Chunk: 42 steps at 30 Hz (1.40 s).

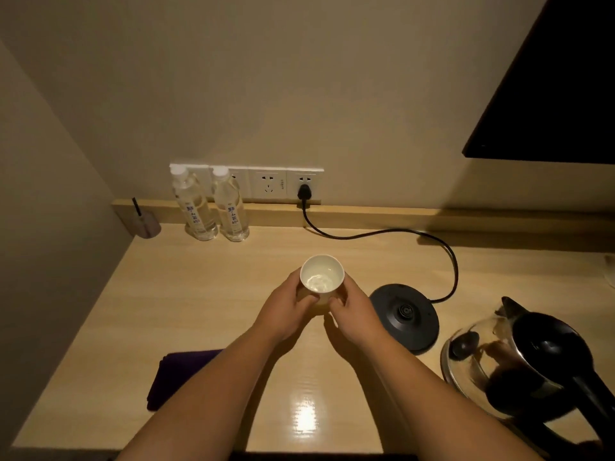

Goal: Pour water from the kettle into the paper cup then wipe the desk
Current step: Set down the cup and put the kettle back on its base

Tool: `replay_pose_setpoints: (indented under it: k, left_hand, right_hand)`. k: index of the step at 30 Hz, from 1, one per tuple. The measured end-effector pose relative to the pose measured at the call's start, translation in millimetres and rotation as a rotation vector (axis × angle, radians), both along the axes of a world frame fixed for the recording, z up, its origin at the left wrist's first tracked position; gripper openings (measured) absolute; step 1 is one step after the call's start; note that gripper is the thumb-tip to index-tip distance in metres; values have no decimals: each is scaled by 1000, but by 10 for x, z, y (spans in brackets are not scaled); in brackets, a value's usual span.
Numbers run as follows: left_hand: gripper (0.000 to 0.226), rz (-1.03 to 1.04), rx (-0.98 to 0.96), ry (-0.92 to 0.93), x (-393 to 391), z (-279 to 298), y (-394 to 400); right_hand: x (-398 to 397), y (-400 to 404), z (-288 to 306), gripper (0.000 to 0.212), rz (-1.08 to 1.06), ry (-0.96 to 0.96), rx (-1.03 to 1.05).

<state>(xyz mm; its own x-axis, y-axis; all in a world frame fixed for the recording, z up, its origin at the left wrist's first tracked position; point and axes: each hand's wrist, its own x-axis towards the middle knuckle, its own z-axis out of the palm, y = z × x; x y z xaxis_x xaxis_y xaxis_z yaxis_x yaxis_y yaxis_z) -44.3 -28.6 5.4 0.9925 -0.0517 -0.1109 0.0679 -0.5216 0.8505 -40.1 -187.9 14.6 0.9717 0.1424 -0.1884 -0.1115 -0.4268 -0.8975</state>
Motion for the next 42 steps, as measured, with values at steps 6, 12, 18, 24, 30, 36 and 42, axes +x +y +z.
replay_pose_setpoints:
  k: [6, 12, 18, 24, 30, 36, 42]
  left_hand:
    - [60, -23, -7, -1, 561, -118, 96]
    - [60, -25, -24, 8, 844, -206, 110]
    - [59, -20, -19, 10, 898, -254, 83]
    - [59, -14, -5, -6, 861, -252, 71]
    - [63, 55, 210, 11, 683, -255, 66]
    - [59, -108, 556, -32, 0, -323, -165]
    - [73, -339, 852, 5, -699, -542, -544]
  right_hand:
    - [523, 136, -105, 52, -54, 17, 46]
    - [815, 152, -188, 60, -65, 46, 44]
    - [845, 125, -223, 65, -39, 84, 61]
    - [800, 107, -197, 73, -9, 108, 10]
    - [633, 6, -49, 75, 15, 113, -222]
    - [278, -207, 223, 68, 62, -101, -500]
    - [-200, -586, 375, 57, 180, -292, -746]
